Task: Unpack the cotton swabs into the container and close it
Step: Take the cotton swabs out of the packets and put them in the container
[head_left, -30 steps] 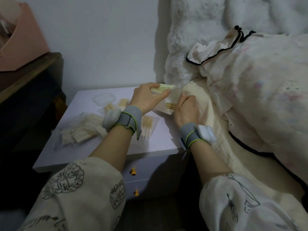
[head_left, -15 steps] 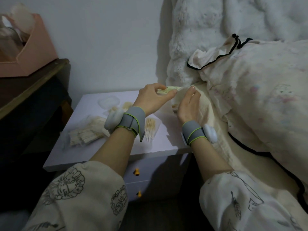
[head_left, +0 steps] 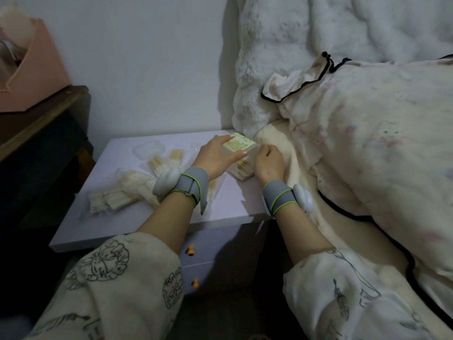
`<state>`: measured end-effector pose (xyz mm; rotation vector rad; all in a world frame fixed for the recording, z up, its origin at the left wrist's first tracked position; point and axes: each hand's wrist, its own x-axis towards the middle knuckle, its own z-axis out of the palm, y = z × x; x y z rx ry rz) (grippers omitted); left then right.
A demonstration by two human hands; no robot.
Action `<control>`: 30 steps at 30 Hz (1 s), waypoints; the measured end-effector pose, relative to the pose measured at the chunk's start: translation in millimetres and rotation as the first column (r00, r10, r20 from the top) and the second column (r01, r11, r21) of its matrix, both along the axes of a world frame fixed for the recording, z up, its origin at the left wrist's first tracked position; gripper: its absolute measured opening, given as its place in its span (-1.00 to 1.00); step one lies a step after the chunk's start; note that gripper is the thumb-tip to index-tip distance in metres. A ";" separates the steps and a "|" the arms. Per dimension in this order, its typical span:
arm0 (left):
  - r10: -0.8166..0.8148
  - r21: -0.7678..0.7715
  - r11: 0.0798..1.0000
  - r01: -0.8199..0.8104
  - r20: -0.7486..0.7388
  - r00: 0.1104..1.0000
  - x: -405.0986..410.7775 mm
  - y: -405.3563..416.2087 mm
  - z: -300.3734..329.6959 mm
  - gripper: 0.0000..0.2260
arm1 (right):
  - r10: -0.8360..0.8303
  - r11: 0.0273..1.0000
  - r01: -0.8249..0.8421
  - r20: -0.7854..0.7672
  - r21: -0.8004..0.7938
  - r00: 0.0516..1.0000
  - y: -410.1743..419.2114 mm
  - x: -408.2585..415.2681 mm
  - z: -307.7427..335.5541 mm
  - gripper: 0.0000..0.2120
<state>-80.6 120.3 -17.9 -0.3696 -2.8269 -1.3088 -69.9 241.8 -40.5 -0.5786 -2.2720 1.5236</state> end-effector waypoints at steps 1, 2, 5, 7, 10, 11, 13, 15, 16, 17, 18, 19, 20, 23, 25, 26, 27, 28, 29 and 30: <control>-0.005 -0.023 1.000 0.005 0.001 1.000 4.7 0.3 1.5 -0.41 | 0.002 1.000 -0.002 -0.004 0.010 1.000 0.7 3.2 0.5 -0.66; -0.006 -0.045 0.999 0.006 -0.005 1.000 9.0 -0.3 2.7 -0.41 | 0.000 1.000 0.001 -0.011 0.022 1.000 0.3 6.3 1.4 -0.66; 0.012 -0.120 0.993 -0.017 -0.042 0.999 19.3 -9.7 2.7 -0.50 | -0.027 0.998 0.030 -0.055 0.049 0.998 -2.1 13.3 4.1 -0.66; 0.037 -0.177 0.983 -0.045 -0.047 0.998 26.4 -20.7 0.5 -0.61 | -0.053 0.996 0.060 -0.089 0.068 0.995 -5.3 19.7 5.9 -0.69; 0.051 -0.251 0.966 -0.057 -0.030 0.998 38.3 -35.8 -3.5 -0.74 | -0.038 0.993 0.048 -0.091 0.111 0.995 -13.1 30.7 9.2 -0.74; 0.063 -0.270 0.961 -0.067 -0.024 0.998 44.2 -40.0 -5.0 -0.76 | -0.009 0.994 0.017 -0.074 0.105 0.997 -17.4 35.9 9.3 -0.75; 0.084 -0.291 0.953 -0.087 -0.024 0.996 57.2 -48.1 -7.6 -0.77 | 0.071 0.994 -0.067 -0.038 0.090 0.997 -29.0 46.0 6.2 -0.75; 0.057 -0.332 0.942 -0.054 -0.003 0.998 65.9 -54.3 -12.4 -0.74 | 0.160 0.983 -0.161 0.014 0.088 0.987 -39.8 50.9 -0.1 -0.76; 0.036 -0.353 0.935 -0.028 0.015 0.999 70.2 -57.4 -15.8 -0.73 | 0.197 0.977 -0.200 0.042 0.078 0.979 -43.5 52.5 -3.9 -0.78; 0.023 -0.357 0.934 -0.009 0.034 0.999 71.6 -58.6 -17.2 -0.73 | 0.228 0.971 -0.232 0.072 0.059 0.971 -44.7 52.0 -5.2 -0.78; 0.017 -0.348 0.938 0.001 0.049 0.999 75.3 -60.8 -19.1 -0.72 | 0.257 0.964 -0.263 0.099 0.042 0.961 -46.5 55.7 -5.2 -0.75; 0.019 -0.336 0.942 0.002 0.059 0.998 79.3 -63.1 -20.7 -0.71 | 0.282 0.957 -0.288 0.120 0.030 0.952 -48.1 59.5 -4.8 -0.73; 0.018 -0.331 0.944 0.001 0.053 0.998 82.9 -65.5 -22.5 -0.69 | 0.299 0.952 -0.305 0.133 0.029 0.945 -50.0 63.3 -4.2 -0.71; 0.002 -0.322 0.947 0.008 0.030 1.000 91.1 -69.5 -27.1 -0.65 | 0.318 0.942 -0.329 0.147 0.064 0.937 -52.5 66.5 -7.1 -0.69; 0.019 -0.299 0.954 -0.021 -0.010 1.000 93.5 -69.6 -30.5 -0.67 | 0.329 0.931 -0.346 0.150 0.115 0.933 -52.5 66.9 -9.1 -0.73; 0.039 -0.280 0.959 -0.049 -0.042 0.998 94.0 -69.9 -33.4 -0.70 | 0.336 0.925 -0.355 0.146 0.132 0.930 -52.9 66.2 -10.8 -0.76; 0.051 -0.264 0.962 -0.069 -0.073 0.996 94.4 -68.2 -33.6 -0.74 | 0.336 0.924 -0.355 0.139 0.140 0.931 -51.2 66.1 -11.1 -0.79; 0.060 -0.249 0.965 -0.083 -0.101 0.993 94.8 -67.0 -34.9 -0.78 | 0.339 0.922 -0.357 0.134 0.148 0.931 -50.3 65.7 -12.3 -0.81; 0.065 -0.237 0.967 -0.092 -0.120 0.991 94.8 -65.8 -36.3 -0.82 | 0.344 0.921 -0.361 0.130 0.150 0.930 -49.7 64.6 -14.0 -0.81; 0.068 -0.232 0.968 -0.099 -0.138 0.988 94.1 -64.6 -37.4 -0.85 | 0.353 0.917 -0.369 0.123 0.151 0.928 -48.4 63.4 -15.5 -0.80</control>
